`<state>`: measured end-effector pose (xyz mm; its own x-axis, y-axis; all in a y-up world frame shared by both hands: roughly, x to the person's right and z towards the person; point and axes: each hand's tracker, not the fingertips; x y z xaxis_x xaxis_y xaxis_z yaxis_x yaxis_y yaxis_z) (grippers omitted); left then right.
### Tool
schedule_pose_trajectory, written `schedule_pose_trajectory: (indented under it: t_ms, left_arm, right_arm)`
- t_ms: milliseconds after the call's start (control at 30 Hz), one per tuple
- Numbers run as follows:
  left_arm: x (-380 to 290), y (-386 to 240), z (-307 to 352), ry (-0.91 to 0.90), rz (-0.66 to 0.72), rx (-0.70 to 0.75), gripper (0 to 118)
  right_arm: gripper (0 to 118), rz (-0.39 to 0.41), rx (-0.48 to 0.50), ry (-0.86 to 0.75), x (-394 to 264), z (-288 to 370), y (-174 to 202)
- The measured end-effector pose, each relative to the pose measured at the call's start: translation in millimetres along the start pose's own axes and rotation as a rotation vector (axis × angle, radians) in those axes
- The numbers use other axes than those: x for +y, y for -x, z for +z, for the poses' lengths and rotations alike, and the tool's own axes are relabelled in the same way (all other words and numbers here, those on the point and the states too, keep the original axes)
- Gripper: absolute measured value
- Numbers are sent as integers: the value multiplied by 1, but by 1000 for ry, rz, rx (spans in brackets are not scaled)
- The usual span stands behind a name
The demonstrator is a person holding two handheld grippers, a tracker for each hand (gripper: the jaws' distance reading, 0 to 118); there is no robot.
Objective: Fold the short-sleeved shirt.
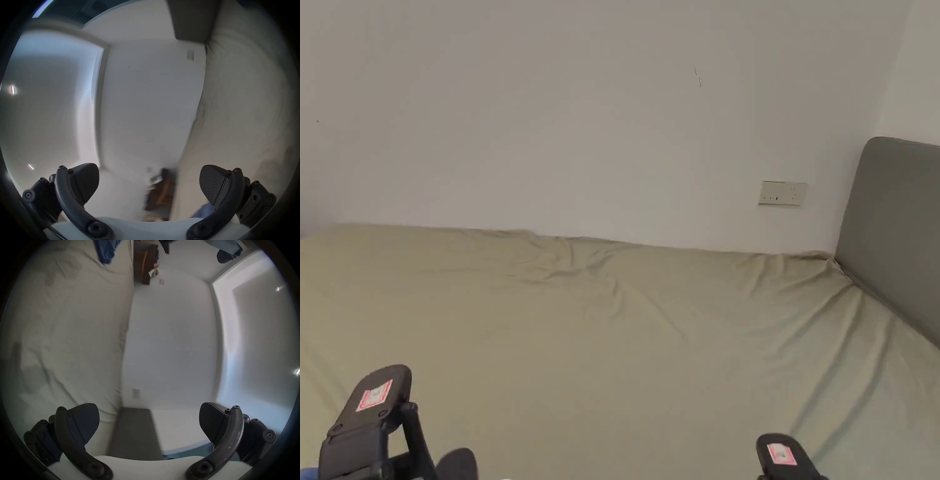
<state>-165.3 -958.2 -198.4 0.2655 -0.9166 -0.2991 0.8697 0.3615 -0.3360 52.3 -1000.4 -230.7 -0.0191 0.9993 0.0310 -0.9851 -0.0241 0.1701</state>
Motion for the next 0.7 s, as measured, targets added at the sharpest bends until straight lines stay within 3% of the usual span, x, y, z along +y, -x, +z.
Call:
schedule_pose_trajectory:
  t_ms: [67, 200, 267, 333, 433, 500, 533, 600, 667, 700]
  left_arm:
    - [0, 1, 0, 14, -6, -2, 118]
    - [3, 0, -6, 13, -44, 25, 118]
    - [6, 8, -10, 41, 97, 9, 118]
    - [9, 23, -15, 85, 331, -13, 118]
    - [-3, 61, -25, 134, 896, -165, 118]
    - [-19, 80, -30, 135, 1248, -212, 118]
    - [-30, 83, -31, 115, 1402, -190, 118]
    - [-43, 87, -30, 103, 1580, -113, 118]
    - [-51, 87, -28, 45, 1592, -84, 118]
    - [-45, 83, -26, 42, 1546, -97, 118]
  right_arm:
    - [118, -194, 83, 17, 0, 1, -11]
    - [118, -429, 21, 44, -5, 0, -40]
    - [118, -634, -14, 56, -12, 0, -59]
    - [118, -906, -64, 78, -27, -3, -71]
    - [118, -1349, -77, 109, -59, -5, -90]
    - [118, -1556, -65, 83, -79, -3, -89]
    - [118, -1609, -77, 72, -86, -1, -88]
    - [118, -1533, -150, 95, -86, 6, -82]
    - [118, -1467, -201, 120, -87, 11, -79]
    - [118, -1473, -188, 117, -89, 12, -80]
